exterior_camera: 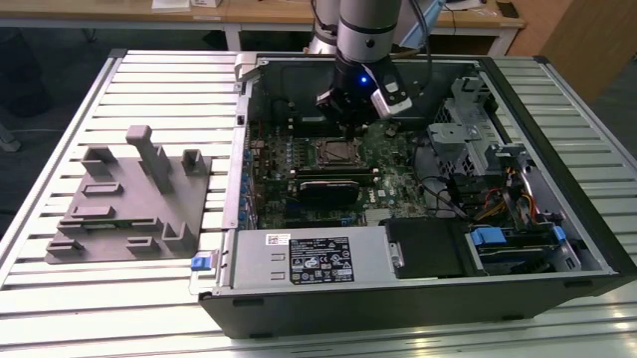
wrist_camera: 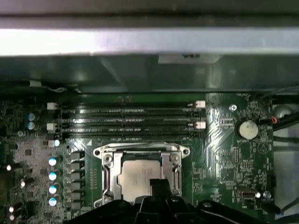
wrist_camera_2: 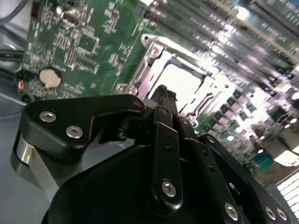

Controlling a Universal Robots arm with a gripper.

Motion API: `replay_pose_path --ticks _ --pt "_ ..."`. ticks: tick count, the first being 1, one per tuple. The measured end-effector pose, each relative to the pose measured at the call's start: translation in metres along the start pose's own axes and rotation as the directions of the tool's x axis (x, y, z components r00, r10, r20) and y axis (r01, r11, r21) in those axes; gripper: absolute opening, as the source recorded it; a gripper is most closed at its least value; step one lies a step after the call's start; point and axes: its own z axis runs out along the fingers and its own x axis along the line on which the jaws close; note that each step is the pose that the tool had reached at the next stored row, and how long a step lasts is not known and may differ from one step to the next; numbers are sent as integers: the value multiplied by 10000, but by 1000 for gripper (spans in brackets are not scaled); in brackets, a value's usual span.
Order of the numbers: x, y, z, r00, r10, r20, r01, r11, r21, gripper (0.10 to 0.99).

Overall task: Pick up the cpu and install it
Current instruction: 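Install the second cpu locking lever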

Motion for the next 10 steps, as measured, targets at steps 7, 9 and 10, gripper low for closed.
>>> replay_pose_path --ticks 7,9,10 --pt "-9 -120 -4 9996 10 -274 -10 10000 4 106" --pt "-10 -169 -5 9996 10 -274 -10 10000 1 106" --pt "-11 -198 -6 9996 10 -274 -10 10000 2 106"
